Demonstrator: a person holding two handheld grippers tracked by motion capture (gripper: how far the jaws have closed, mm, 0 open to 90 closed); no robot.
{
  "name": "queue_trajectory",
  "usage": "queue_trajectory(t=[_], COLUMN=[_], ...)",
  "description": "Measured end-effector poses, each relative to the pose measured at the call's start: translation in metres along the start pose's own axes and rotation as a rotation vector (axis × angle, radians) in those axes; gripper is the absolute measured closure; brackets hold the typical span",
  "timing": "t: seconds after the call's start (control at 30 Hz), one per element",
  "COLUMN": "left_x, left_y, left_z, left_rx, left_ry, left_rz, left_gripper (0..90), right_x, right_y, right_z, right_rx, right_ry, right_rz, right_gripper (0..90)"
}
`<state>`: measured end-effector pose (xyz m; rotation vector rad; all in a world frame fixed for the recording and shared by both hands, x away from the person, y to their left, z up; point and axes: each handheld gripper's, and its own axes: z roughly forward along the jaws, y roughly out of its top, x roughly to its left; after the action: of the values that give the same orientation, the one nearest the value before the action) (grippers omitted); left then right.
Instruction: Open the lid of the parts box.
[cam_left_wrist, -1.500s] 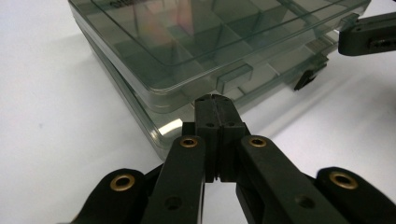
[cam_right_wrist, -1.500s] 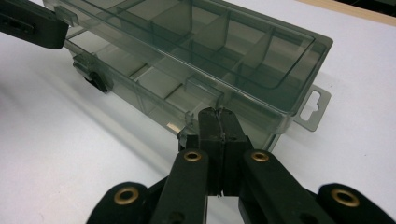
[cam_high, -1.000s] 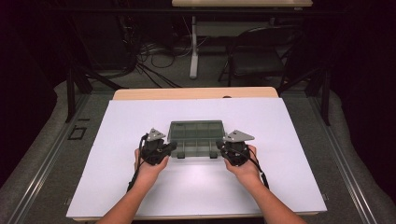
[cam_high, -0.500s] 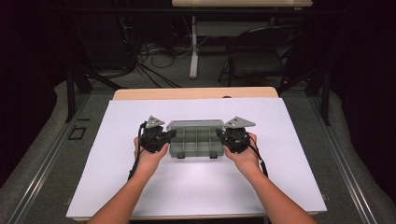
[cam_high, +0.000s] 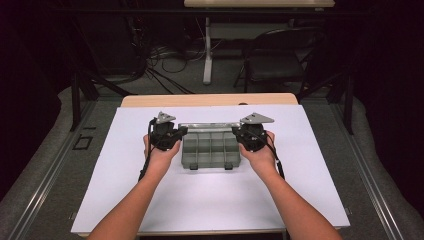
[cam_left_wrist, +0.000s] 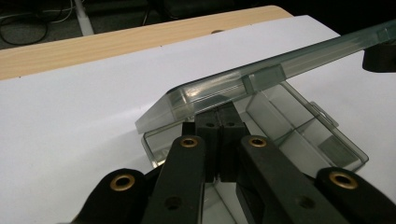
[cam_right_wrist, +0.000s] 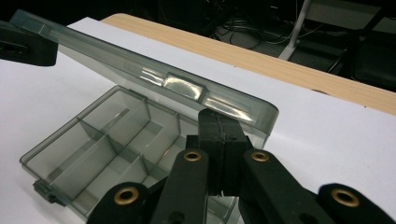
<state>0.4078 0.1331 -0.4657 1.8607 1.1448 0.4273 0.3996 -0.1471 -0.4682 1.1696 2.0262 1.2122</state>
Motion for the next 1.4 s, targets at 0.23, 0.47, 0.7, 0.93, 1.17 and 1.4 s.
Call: queue_trajectory(t=[0.23, 0.47, 0.7, 0.93, 1.17, 1.4], left_x=[0.005, 0.007, 0.008, 0.007, 0.006, 0.007], left_y=[0.004, 0.008, 0.008, 0.009, 0.009, 0.009], left_z=[0.003, 0.002, 0.001, 0.001, 0.001, 0.002], left_rx=[-0.011, -0.023, -0.028, -0.029, -0.028, -0.03], left_ry=[0.011, 0.017, 0.023, 0.024, 0.028, 0.031], left_rz=[-0.02, -0.025, -0.029, -0.025, -0.024, -0.021], left_gripper=[90.0, 90.0, 90.0, 90.0, 90.0, 90.0], right_x=[-0.006, -0.011, -0.008, -0.003, -0.002, -0.011], right_y=[0.007, 0.01, 0.011, 0.005, -0.006, -0.015], right_z=[0.003, 0.004, 0.001, -0.007, -0.015, -0.017], right_rx=[-0.01, -0.018, -0.027, -0.054, -0.08, -0.077], right_ry=[-0.012, -0.024, -0.013, 0.003, -0.009, -0.034], right_rz=[0.024, 0.03, 0.024, 0.0, -0.018, 0.0], right_gripper=[90.0, 90.0, 88.3, 81.4, 74.9, 70.4])
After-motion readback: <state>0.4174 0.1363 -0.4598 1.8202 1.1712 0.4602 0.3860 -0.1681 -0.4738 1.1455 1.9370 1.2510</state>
